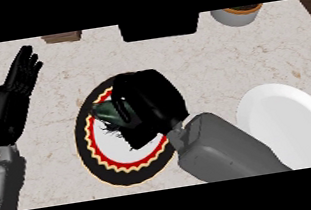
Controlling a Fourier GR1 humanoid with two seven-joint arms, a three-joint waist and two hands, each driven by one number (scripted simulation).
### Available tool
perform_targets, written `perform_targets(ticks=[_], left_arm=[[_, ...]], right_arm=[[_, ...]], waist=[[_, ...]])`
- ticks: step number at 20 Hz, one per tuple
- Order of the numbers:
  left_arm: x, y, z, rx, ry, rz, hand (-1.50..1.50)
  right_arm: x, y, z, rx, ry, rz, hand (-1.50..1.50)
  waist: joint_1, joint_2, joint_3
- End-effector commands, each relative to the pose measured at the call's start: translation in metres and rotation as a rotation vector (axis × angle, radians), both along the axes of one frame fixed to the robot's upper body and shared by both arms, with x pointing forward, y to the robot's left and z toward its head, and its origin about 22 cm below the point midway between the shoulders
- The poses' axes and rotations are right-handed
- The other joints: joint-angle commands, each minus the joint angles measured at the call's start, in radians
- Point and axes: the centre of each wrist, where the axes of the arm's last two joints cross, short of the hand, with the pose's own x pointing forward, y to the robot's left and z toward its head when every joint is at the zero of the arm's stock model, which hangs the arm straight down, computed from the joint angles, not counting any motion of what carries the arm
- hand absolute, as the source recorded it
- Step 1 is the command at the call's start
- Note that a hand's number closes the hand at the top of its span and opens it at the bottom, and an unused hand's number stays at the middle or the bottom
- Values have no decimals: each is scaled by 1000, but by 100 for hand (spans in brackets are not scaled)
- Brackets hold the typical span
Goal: Pick the eggplant from the plate and place it in the plate
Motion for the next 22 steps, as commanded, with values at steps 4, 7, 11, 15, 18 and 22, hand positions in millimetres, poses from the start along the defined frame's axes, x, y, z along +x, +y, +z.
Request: perform_targets(ticks=[4, 7, 11, 15, 18, 22], left_arm=[[12, -13, 6, 1, -9, -12, 0], [-8, -2, 14, -8, 4, -22, 0], [12, -9, -2, 6, 13, -52, 0], [13, -18, 7, 6, -12, -57, 0], [3, -24, -4, -1, 5, -65, 0], [8, -32, 3, 8, -17, -60, 0]], right_arm=[[13, 31, -61, -84, -12, -29, 150], [32, 40, -48, -137, 43, -17, 150], [25, 44, -66, -41, 117, -131, -150], [25, 42, -79, 45, 177, -75, -150], [37, 36, -77, 156, 183, -65, -150], [39, 37, -68, 329, 127, -93, -150]], waist=[[9, 4, 0], [23, 2, 0], [49, 12, 0], [54, 12, 0], [73, 17, 1], [56, 13, 1]])
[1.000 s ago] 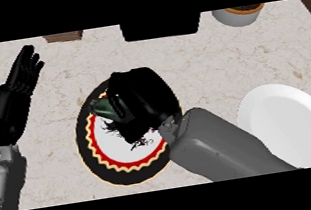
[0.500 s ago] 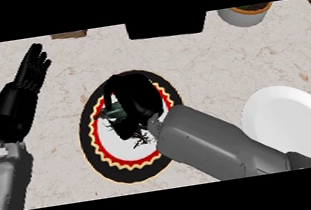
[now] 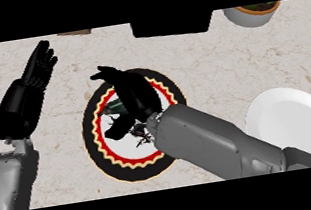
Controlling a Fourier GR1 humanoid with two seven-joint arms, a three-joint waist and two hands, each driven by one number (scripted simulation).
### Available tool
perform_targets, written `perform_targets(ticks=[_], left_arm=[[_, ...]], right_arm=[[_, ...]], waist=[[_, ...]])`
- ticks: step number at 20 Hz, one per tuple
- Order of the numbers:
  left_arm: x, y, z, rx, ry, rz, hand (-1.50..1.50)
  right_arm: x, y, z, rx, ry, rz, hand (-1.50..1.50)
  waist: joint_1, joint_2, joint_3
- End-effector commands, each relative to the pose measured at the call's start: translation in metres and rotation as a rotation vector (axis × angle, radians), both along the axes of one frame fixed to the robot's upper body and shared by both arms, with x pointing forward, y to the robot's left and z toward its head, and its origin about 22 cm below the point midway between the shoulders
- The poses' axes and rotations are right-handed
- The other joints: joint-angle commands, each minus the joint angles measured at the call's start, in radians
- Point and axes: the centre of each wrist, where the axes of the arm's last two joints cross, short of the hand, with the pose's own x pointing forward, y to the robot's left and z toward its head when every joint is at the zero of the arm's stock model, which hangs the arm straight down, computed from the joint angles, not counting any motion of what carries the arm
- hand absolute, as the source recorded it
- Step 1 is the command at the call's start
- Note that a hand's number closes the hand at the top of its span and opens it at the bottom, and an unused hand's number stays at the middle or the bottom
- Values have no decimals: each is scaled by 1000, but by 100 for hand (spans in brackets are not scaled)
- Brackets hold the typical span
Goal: Pick the eggplant from the plate and place it in the plate
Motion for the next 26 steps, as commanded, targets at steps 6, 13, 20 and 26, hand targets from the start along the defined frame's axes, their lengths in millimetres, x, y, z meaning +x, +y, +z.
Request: perform_targets(ticks=[6, 13, 20, 26], left_arm=[[-10, 14, -11, -11, 14, 39, 0], [-10, 29, 10, -1, 17, 73, 0], [-16, 18, 18, -15, 11, 83, 0], [-35, 21, -4, -7, 23, 85, 0]], right_arm=[[10, -5, 18, 342, 42, -61, -150], [41, -63, -3, 433, 71, -115, -150], [53, -158, 8, 503, 31, -104, -150], [50, -215, -15, 451, 40, -96, -150]], waist=[[-28, -7, 0], [-71, -14, 1], [-83, -19, 1], [-76, -18, 0]])
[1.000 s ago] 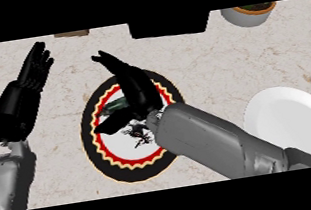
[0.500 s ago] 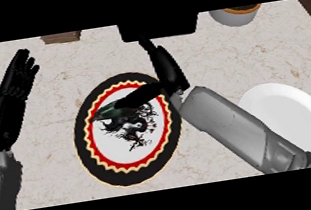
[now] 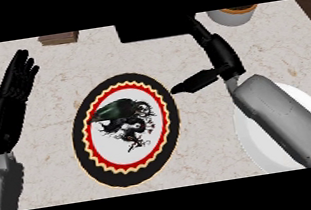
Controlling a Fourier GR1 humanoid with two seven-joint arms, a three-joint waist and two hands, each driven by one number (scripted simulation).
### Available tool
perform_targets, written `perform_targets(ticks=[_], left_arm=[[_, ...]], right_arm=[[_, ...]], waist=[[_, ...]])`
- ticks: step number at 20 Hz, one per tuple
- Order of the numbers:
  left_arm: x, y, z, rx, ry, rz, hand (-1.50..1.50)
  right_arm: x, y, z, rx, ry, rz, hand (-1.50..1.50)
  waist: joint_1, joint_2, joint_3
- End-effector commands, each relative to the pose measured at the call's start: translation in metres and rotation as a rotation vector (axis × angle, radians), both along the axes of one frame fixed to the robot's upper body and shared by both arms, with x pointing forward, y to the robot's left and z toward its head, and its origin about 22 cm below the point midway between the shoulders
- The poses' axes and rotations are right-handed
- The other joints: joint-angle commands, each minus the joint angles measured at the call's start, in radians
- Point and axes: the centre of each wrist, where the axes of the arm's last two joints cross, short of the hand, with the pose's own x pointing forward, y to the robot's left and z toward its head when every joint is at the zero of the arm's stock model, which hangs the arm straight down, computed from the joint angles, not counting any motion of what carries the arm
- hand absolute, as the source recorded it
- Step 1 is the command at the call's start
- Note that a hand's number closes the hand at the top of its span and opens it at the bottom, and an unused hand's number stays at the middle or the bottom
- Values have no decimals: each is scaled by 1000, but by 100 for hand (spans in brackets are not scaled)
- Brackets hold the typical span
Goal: Pick the eggplant from the plate and place it in the plate
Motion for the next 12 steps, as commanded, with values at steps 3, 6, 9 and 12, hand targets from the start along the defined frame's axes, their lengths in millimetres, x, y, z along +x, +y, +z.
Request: perform_targets(ticks=[3, 6, 9, 12], left_arm=[[4, 20, 22, 4, -12, 8, 0], [10, 4, -5, -4, 1, -21, 0], [16, 7, 11, -3, 8, 0, 0], [1, 9, -7, -3, -4, 1, 0]], right_arm=[[-8, -64, -16, -35, -18, 20, -150], [7, -108, -10, -25, -26, 30, -150], [8, -112, 0, -46, -31, 15, -150], [8, -133, 4, -87, -79, -32, -150]], waist=[[-1, -1, 0], [2, 3, 0], [-1, 1, 0], [2, 1, 0]])
